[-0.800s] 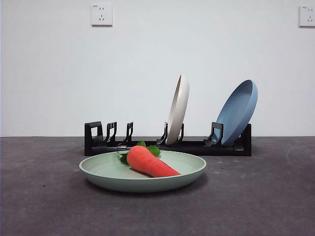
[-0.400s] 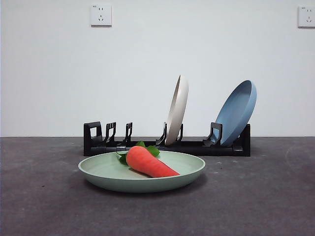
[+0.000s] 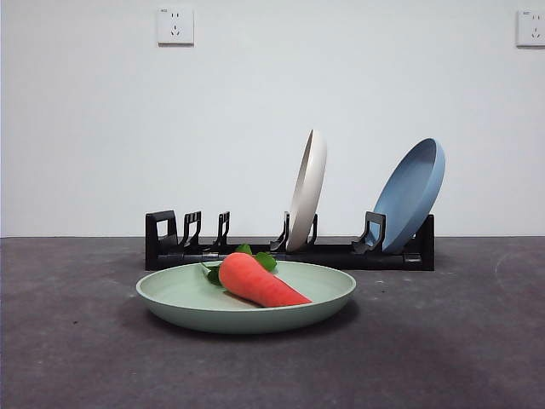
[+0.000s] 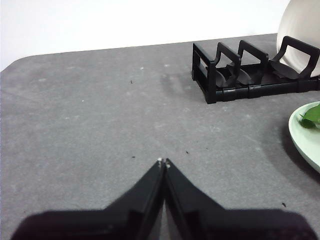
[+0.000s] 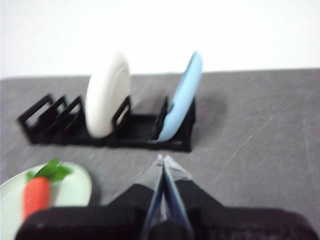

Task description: Take the green plate from the plate rack,put the plate on the table,take the carrot from the table,put the carrot in the plate

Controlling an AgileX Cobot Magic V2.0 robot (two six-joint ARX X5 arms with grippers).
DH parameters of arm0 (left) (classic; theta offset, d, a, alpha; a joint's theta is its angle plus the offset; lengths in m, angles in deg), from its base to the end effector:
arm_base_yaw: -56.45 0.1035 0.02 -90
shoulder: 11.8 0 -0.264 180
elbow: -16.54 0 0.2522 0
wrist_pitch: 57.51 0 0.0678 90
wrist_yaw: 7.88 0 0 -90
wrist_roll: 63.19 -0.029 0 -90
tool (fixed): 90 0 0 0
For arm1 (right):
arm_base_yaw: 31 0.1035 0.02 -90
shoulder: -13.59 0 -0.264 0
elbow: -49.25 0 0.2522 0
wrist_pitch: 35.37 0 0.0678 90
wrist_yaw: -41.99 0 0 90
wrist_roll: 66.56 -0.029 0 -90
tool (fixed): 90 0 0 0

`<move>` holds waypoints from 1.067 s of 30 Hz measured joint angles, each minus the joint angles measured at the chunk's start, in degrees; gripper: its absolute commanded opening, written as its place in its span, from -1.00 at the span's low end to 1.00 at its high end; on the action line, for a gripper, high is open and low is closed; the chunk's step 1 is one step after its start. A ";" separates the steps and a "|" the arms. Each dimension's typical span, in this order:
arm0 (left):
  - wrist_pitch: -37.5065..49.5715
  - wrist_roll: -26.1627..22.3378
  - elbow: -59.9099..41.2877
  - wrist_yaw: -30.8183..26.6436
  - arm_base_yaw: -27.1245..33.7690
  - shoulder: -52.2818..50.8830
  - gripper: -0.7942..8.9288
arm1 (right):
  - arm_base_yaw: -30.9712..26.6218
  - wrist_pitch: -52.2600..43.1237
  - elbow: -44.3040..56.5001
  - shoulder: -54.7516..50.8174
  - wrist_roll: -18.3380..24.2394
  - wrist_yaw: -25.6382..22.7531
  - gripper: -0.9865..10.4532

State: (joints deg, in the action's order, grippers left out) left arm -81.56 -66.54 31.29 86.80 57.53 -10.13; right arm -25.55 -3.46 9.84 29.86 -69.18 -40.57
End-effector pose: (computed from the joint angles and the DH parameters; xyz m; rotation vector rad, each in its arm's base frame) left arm 0.0967 -0.0005 0.1499 0.0486 0.1894 -0.0682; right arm 0.0931 0.0127 0.2619 0.0481 0.1585 0.2210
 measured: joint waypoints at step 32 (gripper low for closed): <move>0.00 0.02 0.00 0.00 0.00 -0.02 -0.84 | -2.01 -8.81 24.76 -16.00 -2.78 -1.68 -0.82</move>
State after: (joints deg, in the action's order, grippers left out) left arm -81.56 -66.52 31.29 86.80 57.53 -10.15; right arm -27.56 -12.27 34.61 13.86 -71.95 -42.25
